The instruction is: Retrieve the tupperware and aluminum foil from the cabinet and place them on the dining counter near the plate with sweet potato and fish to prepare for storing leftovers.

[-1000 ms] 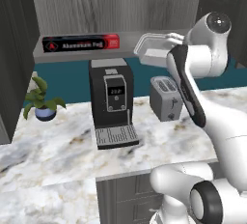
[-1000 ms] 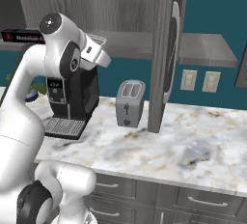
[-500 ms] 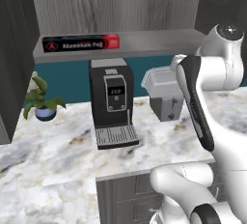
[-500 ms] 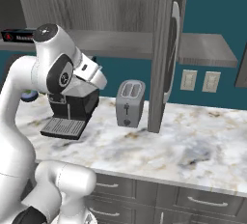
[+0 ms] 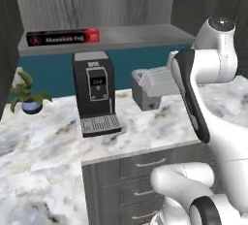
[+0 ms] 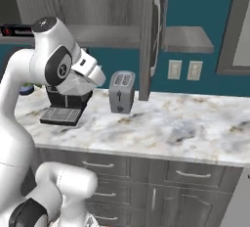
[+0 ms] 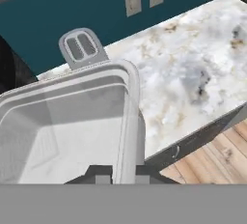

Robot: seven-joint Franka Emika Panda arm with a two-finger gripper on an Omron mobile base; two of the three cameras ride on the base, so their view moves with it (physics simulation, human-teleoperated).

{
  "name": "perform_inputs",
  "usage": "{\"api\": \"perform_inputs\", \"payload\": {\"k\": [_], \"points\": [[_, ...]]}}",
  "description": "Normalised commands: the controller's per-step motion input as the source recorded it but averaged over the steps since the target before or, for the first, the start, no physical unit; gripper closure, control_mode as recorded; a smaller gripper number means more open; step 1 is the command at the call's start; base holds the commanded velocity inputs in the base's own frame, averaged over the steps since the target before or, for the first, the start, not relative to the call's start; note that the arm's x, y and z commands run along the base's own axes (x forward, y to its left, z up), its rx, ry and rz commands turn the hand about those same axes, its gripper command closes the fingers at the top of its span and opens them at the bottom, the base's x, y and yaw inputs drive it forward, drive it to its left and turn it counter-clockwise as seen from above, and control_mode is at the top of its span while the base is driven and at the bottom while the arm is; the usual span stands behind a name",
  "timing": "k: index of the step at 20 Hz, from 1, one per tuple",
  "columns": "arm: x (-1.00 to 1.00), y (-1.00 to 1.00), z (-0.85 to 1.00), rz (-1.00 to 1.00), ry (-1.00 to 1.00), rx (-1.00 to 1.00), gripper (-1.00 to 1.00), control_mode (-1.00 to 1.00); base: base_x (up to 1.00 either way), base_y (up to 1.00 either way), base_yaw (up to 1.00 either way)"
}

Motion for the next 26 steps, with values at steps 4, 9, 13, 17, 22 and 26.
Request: {"api": "perform_inputs", "payload": {"k": [4, 9, 13, 17, 22, 26], "points": [[0.0, 0.0, 0.0, 0.0, 0.0, 0.0, 1.0, 1.0, -0.99, -0.46, -0.51], [0.0, 0.0, 0.0, 0.0, 0.0, 0.0, 1.0, 1.0, -0.52, -0.38, -0.59], [0.0, 0.0, 0.0, 0.0, 0.0, 0.0, 1.0, 1.0, -0.03, -0.48, -0.65], [0.0, 0.0, 0.0, 0.0, 0.0, 0.0, 1.0, 1.0, 0.01, -0.29, -0.75], [0.0, 0.0, 0.0, 0.0, 0.0, 0.0, 1.0, 1.0, 0.05, -0.25, -0.76], [0.0, 0.0, 0.0, 0.0, 0.0, 0.0, 1.0, 1.0, 0.14, -0.34, -0.71]]}}
